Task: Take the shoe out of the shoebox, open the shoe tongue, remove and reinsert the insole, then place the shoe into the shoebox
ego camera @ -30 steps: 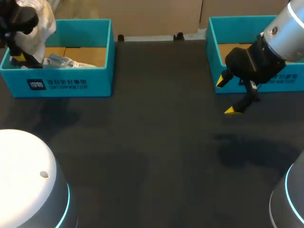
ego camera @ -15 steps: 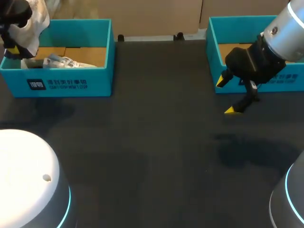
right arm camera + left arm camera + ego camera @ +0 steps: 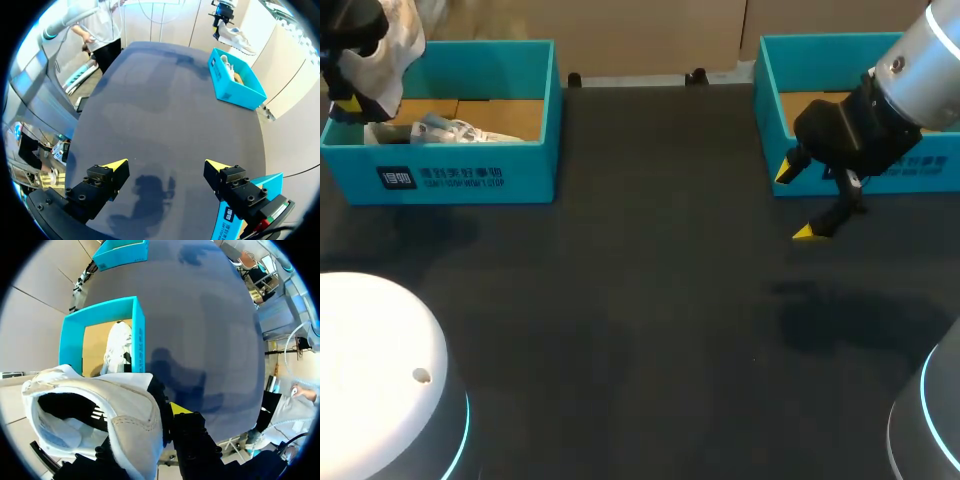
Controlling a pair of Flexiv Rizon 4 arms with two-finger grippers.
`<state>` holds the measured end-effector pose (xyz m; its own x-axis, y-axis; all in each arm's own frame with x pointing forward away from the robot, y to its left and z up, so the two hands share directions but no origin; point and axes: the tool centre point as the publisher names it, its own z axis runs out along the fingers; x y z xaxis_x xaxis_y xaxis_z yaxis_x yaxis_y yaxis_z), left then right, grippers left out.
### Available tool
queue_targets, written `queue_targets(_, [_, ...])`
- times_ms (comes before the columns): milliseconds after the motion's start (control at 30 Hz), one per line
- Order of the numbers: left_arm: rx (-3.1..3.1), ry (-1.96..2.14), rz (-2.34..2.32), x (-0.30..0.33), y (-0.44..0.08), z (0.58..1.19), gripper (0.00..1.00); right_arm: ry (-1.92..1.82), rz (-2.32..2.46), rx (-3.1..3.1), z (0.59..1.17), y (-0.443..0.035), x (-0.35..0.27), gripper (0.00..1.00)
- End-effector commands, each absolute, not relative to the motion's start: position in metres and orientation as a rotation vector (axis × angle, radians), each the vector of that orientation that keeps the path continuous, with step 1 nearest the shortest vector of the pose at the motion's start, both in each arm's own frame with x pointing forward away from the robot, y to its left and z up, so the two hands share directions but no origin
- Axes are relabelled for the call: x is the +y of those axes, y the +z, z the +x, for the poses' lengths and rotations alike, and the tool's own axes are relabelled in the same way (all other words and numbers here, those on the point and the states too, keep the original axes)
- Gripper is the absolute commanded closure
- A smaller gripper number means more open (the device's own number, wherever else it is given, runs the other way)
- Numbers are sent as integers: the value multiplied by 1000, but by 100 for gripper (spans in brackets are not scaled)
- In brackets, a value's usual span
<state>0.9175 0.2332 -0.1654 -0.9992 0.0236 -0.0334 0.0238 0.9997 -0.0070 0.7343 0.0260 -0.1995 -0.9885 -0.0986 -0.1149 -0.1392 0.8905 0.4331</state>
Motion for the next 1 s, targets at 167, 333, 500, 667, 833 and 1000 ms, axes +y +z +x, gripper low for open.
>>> queue_targets(167, [3093,25,65,251,-157,940,100,687,-186,2968,735,-201,27,0])
queue_targets(333, [3087,47,122,259,-157,959,100,687,-186,2968,735,-201,27,0])
queue_targets(500, [3100,60,212,264,-160,981,100,687,-186,2968,735,-201,27,0])
queue_targets(667, [3101,-17,243,279,-165,1009,100,687,-186,2968,735,-201,27,0])
queue_targets(833, [3059,58,193,295,-177,1039,100,687,-186,2968,735,-201,27,0])
queue_targets(1000, [3040,99,218,302,-187,1062,100,687,-186,2968,735,-201,27,0])
